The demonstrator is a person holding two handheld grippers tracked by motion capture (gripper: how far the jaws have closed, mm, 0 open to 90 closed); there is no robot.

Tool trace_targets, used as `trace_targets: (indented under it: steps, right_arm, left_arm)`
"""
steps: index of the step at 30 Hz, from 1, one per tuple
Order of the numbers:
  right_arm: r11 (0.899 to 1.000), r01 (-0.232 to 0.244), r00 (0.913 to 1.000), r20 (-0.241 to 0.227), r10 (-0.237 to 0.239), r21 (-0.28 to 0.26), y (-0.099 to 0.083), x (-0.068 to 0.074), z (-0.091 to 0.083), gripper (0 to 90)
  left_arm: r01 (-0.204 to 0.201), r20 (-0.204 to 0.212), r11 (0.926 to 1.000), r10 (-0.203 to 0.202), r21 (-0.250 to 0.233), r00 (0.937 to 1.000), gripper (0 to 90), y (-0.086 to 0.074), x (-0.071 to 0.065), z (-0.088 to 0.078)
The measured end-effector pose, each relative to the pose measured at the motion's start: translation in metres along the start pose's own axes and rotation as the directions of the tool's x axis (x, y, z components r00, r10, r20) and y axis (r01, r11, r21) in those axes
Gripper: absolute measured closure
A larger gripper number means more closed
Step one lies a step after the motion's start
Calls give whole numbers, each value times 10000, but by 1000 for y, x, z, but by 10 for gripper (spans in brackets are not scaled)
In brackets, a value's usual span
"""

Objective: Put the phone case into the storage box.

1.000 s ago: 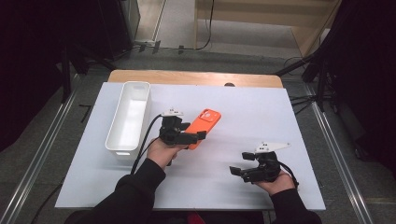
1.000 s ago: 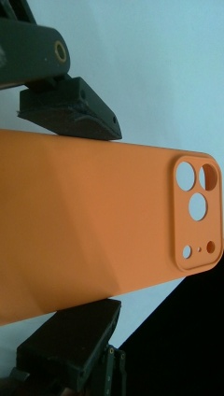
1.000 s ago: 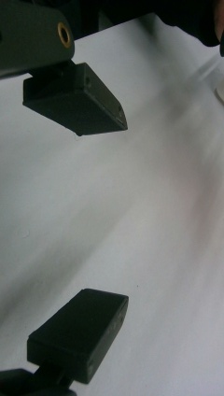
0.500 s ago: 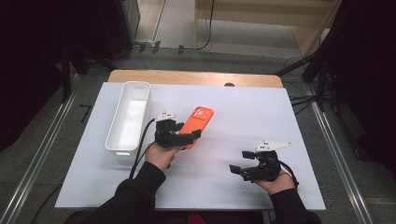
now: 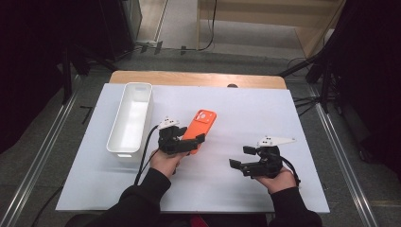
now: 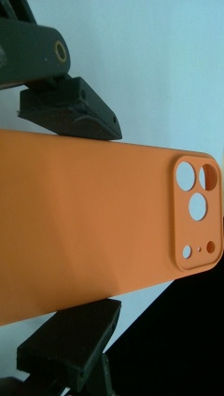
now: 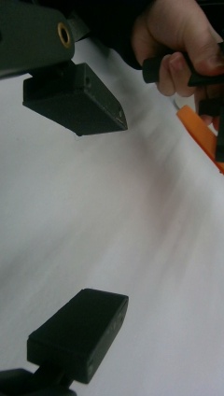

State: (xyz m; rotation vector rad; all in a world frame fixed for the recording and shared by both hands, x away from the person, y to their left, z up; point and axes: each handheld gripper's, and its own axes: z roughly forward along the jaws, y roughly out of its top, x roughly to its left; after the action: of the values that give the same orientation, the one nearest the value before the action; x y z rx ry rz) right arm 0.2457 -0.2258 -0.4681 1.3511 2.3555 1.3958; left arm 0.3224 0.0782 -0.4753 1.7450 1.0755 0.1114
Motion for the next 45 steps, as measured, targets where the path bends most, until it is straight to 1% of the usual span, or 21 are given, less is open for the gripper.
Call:
trace_targets:
  steps: [1,6,11,15,22,25,26,31,34,37,39,42,45]
  right_arm:
    - [10000,-4,10000,1,4,12,2,1,1,136]
    - [9999,-149,9999,44,149,-9,13,2,3,136]
    - [9996,-272,9996,74,273,-95,24,3,2,136]
    - [9993,-297,9995,79,299,-216,32,2,3,136]
    - [9982,-537,9985,71,539,-254,42,-1,5,136]
    - [9975,-637,9979,58,639,-301,45,-2,5,136]
    - [9969,-715,9974,26,716,-315,47,-2,5,136]
    - [9963,-784,9969,-58,782,-361,52,-4,7,142]
    - [9957,-843,9964,-143,838,-388,56,-5,9,142]
    - [9955,-862,9962,-164,856,-397,61,-6,11,142]
    - [9951,-894,9959,-178,888,-419,64,-6,12,142]
    - [9944,-967,9951,-228,959,-414,68,-8,14,142]
    - [9949,-934,9955,-225,926,-388,72,-10,17,142]
  left_arm:
    - [28,2,9999,-28,-112,10000,161,-1,0,0]
    - [42,-42,9997,-43,-249,10000,161,-3,-2,0]
    - [271,33,9989,-270,-377,9996,161,-5,-1,-1]
    - [208,10,9989,-208,-431,9998,161,-6,-2,-2]
    - [240,-30,9984,-242,-509,9997,161,-8,-5,-1]
    - [446,117,9978,-440,-493,9990,160,-9,-6,-1]
    - [460,118,9977,-454,-501,9989,160,-10,-7,0]
    - [303,60,9979,-300,-568,9995,161,-13,-10,1]
    - [285,77,9979,-281,-585,9996,160,-15,-12,2]
    - [209,-15,9976,-210,-657,9998,160,-17,-14,2]
    - [127,-38,9976,-130,-688,9999,160,-17,-14,2]
    - [112,-67,9971,-117,-751,9999,160,-17,-15,1]
    - [71,-112,9968,-80,-799,9999,160,-17,-14,1]
